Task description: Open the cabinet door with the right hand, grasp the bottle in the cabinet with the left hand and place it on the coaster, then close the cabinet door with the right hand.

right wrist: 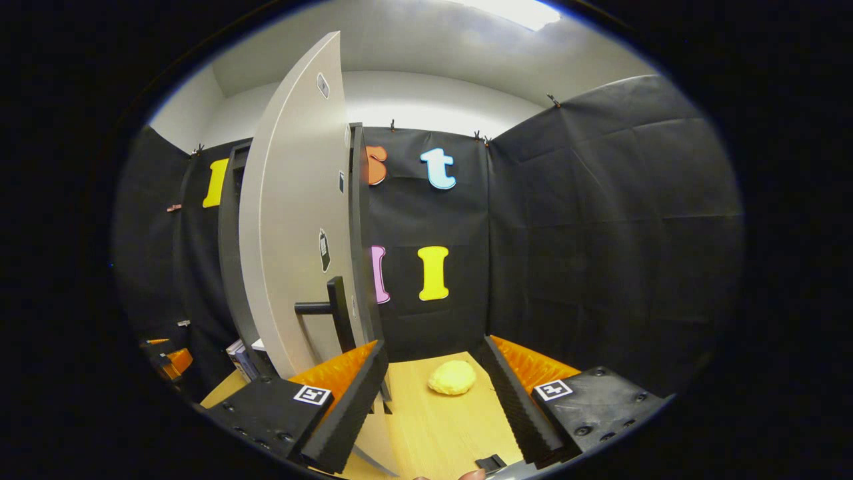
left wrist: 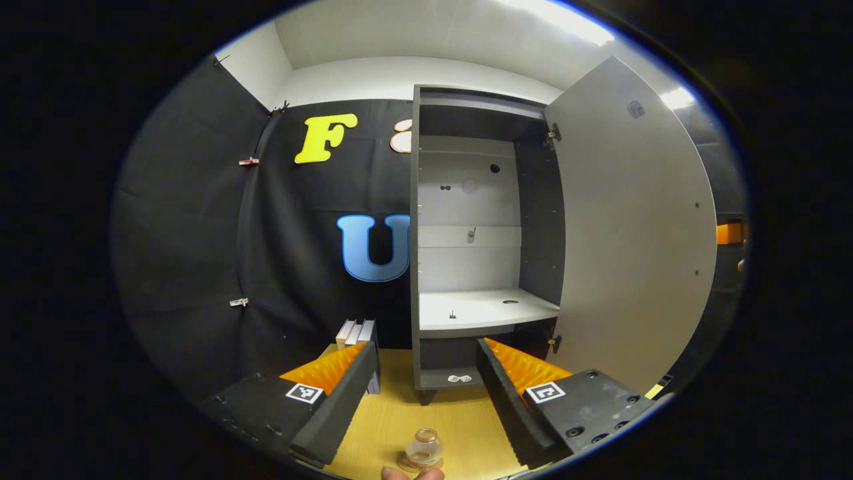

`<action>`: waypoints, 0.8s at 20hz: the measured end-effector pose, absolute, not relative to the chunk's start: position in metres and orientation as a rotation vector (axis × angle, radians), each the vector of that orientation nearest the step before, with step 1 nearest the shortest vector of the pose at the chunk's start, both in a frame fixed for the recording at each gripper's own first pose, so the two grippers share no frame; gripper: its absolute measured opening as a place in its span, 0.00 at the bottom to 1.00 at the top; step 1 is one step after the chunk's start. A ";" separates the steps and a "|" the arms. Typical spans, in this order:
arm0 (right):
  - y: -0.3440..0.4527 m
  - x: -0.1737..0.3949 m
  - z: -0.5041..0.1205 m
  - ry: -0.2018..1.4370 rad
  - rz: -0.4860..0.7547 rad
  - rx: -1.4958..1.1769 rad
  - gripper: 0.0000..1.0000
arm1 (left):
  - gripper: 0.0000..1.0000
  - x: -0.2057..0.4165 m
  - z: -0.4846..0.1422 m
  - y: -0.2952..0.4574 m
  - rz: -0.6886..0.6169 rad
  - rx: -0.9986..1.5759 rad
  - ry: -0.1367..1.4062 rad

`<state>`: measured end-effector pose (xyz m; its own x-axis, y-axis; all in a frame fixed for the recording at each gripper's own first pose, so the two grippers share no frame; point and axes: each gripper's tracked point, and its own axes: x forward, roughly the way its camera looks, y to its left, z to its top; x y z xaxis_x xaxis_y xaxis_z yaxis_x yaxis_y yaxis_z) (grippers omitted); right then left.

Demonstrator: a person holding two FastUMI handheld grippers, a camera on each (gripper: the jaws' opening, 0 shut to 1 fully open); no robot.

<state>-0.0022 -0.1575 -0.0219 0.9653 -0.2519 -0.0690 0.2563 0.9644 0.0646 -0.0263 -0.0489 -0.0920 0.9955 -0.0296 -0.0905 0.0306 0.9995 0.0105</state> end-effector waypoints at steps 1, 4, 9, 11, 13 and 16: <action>-0.155 -0.002 -0.020 0.057 -0.264 0.069 0.95 | 0.95 -0.026 -0.091 -0.048 -0.035 0.019 0.087; -0.135 -0.004 -0.023 0.077 -0.251 0.108 0.95 | 0.95 -0.024 -0.091 -0.043 -0.050 0.027 0.084; -0.095 -0.003 -0.023 0.089 -0.205 0.103 0.97 | 0.95 -0.024 -0.094 -0.032 -0.040 0.028 0.095; -0.077 -0.002 -0.023 0.093 -0.176 0.105 0.97 | 0.95 -0.023 -0.093 -0.026 -0.031 0.030 0.092; -0.061 0.003 -0.025 0.096 -0.146 0.112 0.97 | 0.95 -0.024 -0.091 -0.021 -0.026 0.032 0.089; -0.033 0.009 -0.026 0.097 -0.096 0.121 0.97 | 0.95 -0.027 -0.091 -0.013 -0.017 0.035 0.086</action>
<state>0.0086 -0.0329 -0.0260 0.9906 -0.0900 -0.1027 0.1018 0.9880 0.1158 -0.0271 -0.0127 -0.0906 0.9962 -0.0150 -0.0858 0.0180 0.9992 0.0344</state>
